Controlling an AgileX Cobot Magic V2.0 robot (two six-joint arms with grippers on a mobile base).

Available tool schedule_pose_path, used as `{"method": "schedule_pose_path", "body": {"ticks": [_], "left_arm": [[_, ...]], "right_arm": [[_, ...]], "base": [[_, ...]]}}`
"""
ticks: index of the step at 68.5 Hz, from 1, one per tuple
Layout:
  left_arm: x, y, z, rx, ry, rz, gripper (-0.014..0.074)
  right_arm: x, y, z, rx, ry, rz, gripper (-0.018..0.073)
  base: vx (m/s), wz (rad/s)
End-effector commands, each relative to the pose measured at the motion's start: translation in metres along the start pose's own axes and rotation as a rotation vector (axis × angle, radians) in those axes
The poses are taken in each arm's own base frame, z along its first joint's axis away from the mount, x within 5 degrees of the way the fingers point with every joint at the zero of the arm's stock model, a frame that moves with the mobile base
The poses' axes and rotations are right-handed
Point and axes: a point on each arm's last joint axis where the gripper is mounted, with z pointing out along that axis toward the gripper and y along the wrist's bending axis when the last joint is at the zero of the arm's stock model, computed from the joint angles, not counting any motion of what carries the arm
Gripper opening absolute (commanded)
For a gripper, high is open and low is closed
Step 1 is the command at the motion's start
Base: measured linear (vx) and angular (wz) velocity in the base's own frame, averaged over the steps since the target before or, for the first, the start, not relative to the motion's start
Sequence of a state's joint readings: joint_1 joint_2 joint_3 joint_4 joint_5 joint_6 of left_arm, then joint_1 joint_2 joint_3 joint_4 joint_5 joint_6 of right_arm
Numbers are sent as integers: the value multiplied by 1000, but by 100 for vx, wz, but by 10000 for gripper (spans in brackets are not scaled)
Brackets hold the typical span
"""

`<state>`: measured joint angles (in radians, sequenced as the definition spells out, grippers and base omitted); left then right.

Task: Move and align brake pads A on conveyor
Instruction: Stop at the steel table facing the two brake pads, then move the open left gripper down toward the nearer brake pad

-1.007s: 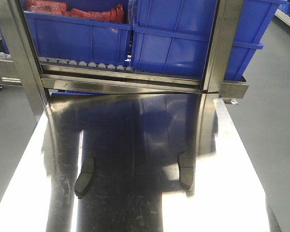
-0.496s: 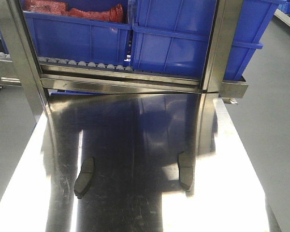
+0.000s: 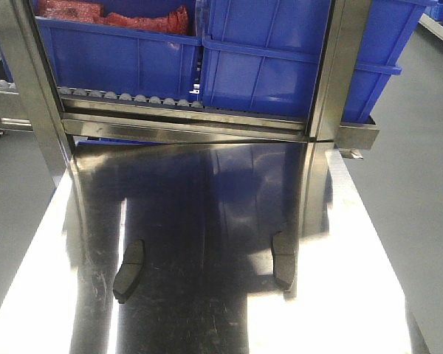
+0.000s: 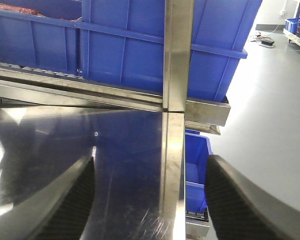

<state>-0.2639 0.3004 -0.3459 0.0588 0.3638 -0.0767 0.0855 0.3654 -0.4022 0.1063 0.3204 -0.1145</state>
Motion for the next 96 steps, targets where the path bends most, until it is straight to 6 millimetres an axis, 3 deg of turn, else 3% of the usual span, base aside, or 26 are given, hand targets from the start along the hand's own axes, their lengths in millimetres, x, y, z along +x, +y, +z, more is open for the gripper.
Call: {"method": "schedule_pose_path", "body": {"ticks": [1,20,30,41,48,71,88,96], "left_arm": [[-17,-1,-2,13,-113,-2,489],[-21,-3,-2,35,-142,-84,489],[-37,-3,11,29,-46,-107,489],[-62,-5,46,9,186,-132,489],[-66,-5,76,-7,324,-118,489],[-39,-10,175,-32,658,-174,489],[-47,-43,212,55,704,-110,489],[-42,-54,226,59,738,-132,489]], "right_arm": [[-14,-1,-1,14,-88,-11,463],[-14,-1,-1,14,-88,-11,463],[-14,-1,-1,14,-88,-11,463],[-14,-1,-1,14,-88,-11,463],[-14,-1,-1,14,-88,-11,463],[-14,-1,-1,14,-88,-11,463],[-14,-1,-1,14,-88,-11,463],[-14,-1,-1,14,-88,-11,463]], "base": [[0,0],[0,0],[0,0],[0,0],[0,0],[0,0],[0,0],[0,0]]}}
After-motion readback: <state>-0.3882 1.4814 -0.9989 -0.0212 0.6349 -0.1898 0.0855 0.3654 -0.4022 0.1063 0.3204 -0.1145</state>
